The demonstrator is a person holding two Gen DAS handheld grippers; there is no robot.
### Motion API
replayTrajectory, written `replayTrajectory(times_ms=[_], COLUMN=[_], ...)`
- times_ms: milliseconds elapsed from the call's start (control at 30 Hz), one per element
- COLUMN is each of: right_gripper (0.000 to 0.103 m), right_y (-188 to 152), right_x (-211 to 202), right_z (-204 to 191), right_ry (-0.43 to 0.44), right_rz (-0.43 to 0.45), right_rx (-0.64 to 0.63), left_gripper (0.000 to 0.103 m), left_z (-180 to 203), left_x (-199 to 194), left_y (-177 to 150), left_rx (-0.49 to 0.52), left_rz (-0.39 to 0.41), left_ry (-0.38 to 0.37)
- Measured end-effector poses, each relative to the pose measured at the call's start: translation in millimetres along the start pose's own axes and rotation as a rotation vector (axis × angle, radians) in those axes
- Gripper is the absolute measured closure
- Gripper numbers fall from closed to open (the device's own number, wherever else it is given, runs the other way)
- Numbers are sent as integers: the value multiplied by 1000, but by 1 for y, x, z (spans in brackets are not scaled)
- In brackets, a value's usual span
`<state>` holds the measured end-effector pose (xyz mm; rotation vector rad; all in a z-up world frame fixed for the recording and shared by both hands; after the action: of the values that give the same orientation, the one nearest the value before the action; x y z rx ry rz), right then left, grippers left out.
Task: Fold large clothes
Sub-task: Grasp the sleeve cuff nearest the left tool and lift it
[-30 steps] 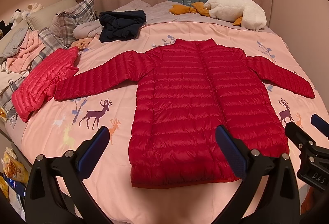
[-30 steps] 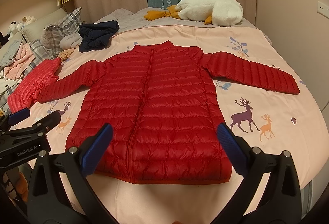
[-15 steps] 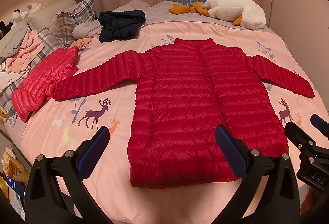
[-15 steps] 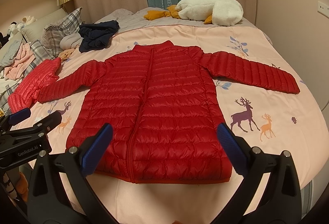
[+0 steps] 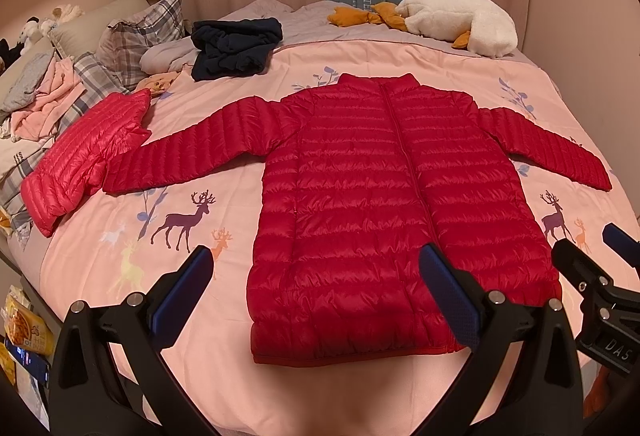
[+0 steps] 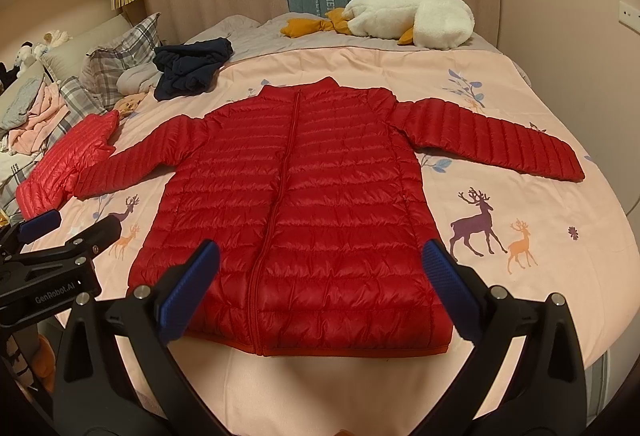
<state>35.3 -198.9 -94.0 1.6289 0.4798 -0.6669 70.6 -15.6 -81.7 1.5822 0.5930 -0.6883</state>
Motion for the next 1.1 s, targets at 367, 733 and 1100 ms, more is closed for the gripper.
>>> replayTrajectory(times_ms=[367, 733, 1100], right_gripper=[2, 2, 2], right_y=[-12, -3, -6], right_x=[6, 12, 56], right_z=[-26, -35, -40], right_ry=[426, 528, 467], right_rz=[29, 123, 23], right_rx=[161, 118, 83], left_gripper=[1, 1, 1], left_z=[-25, -212, -336], left_x=[58, 163, 234], left_y=[-14, -14, -2], left_rx=[-275, -898, -1227], left_rz=[-146, -84, 12], left_ry=[-296, -304, -493])
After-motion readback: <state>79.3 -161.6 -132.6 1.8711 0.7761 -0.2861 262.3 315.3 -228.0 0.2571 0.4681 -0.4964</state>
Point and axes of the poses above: each gripper's, at about its wrist camera, not at the fingertips, and x roughly the way its jaws point, z to its right, y to its top, the point moved 10 cm from there along x, roughly the way its jaws point, and after that the axes turned 1 degree about -z, right-handed, at the moved point
